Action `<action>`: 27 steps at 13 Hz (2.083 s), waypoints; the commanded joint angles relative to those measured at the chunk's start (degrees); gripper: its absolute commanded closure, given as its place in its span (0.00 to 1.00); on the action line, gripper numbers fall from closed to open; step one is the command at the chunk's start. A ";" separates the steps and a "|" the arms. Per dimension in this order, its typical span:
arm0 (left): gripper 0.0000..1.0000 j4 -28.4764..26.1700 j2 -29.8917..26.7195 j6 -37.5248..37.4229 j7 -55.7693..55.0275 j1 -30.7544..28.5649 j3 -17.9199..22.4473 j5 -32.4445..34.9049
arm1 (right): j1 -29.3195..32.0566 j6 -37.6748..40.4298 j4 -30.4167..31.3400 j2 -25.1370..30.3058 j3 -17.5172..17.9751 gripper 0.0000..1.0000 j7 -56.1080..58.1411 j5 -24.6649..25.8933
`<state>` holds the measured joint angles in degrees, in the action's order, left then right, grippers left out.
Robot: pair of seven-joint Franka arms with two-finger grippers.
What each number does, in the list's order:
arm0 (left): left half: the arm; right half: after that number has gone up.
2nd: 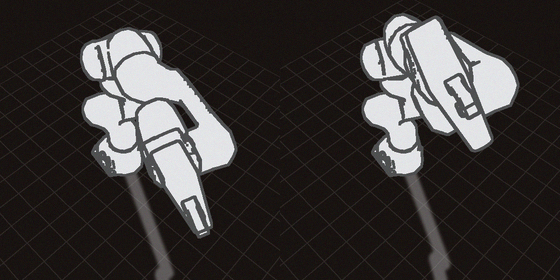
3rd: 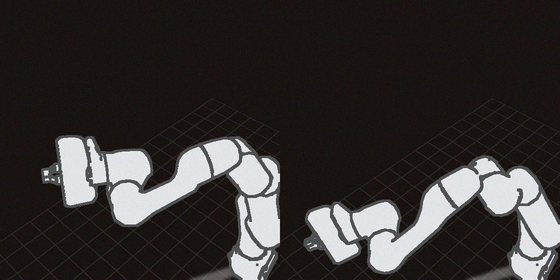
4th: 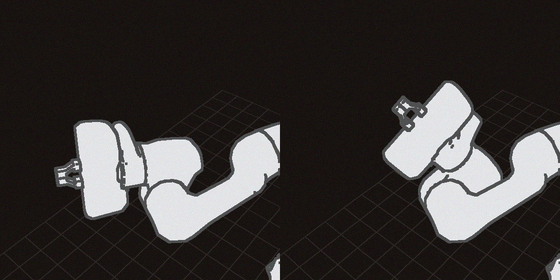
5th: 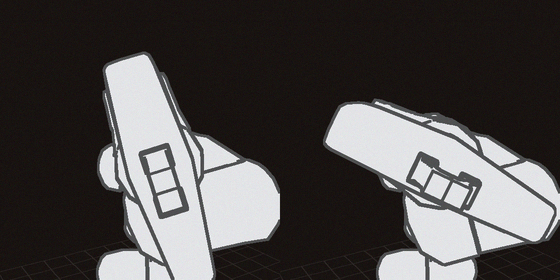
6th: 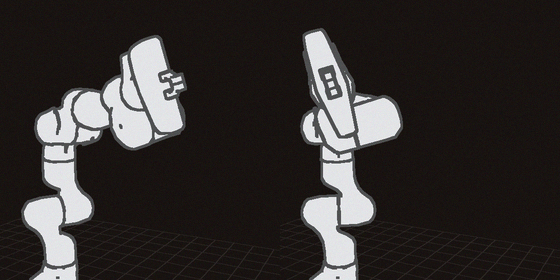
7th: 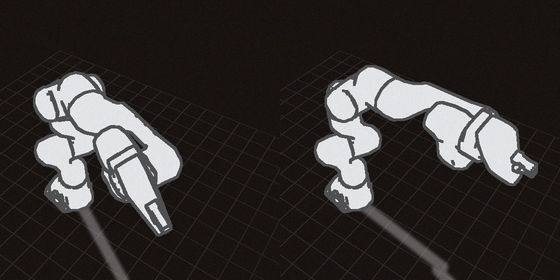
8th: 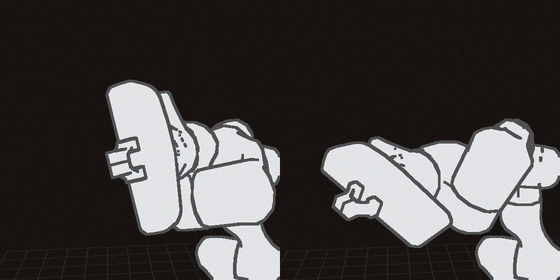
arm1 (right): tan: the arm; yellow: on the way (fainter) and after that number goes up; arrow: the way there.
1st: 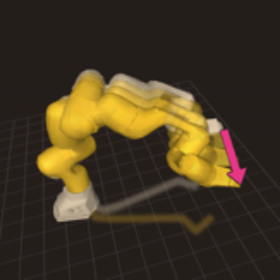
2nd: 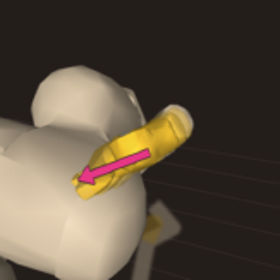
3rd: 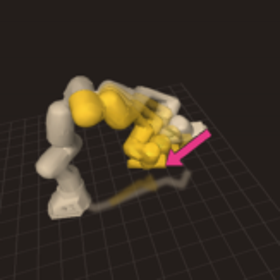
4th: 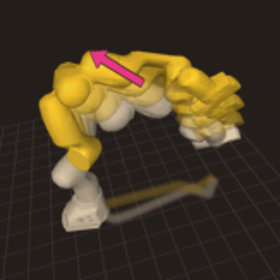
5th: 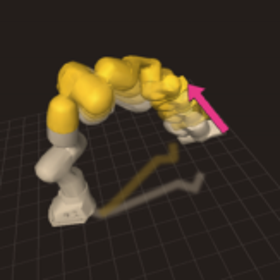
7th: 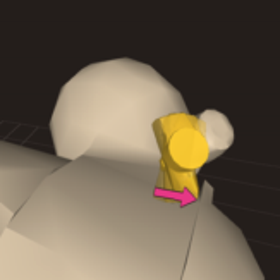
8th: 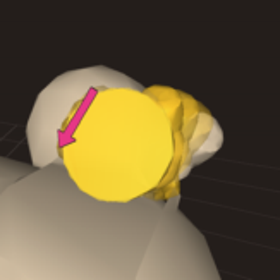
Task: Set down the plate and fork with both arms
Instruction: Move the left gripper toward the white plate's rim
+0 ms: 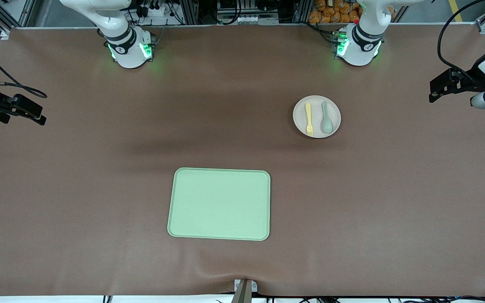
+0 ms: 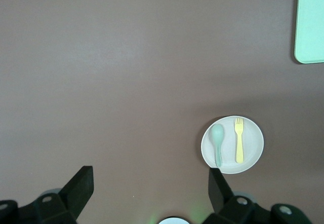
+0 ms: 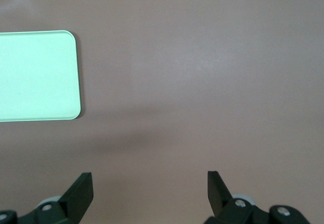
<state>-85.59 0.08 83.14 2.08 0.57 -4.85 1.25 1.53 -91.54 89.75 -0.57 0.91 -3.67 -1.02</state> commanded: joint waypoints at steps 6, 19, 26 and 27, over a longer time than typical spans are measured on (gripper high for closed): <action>0.00 0.08 0.61 0.44 -1.28 0.30 -0.16 1.21 | 1.46 0.75 -1.24 -0.57 1.11 0.00 0.68 -0.21; 0.00 -18.09 6.33 10.00 -7.44 0.48 -2.62 -4.77 | 1.46 0.75 -1.15 -0.57 1.11 0.00 0.77 -0.21; 0.00 -34.17 6.86 19.05 -7.44 0.48 -5.96 -5.03 | 1.46 0.75 -1.15 -0.57 1.11 0.00 0.77 -0.21; 0.00 -36.29 7.12 20.99 -7.44 0.65 -6.31 -5.03 | 1.46 0.84 -1.07 -0.57 1.11 0.00 0.77 -0.21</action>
<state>-116.61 8.40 100.21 -4.75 1.21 -10.44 -2.73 1.53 -91.47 89.74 -0.61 0.91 -3.67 -1.02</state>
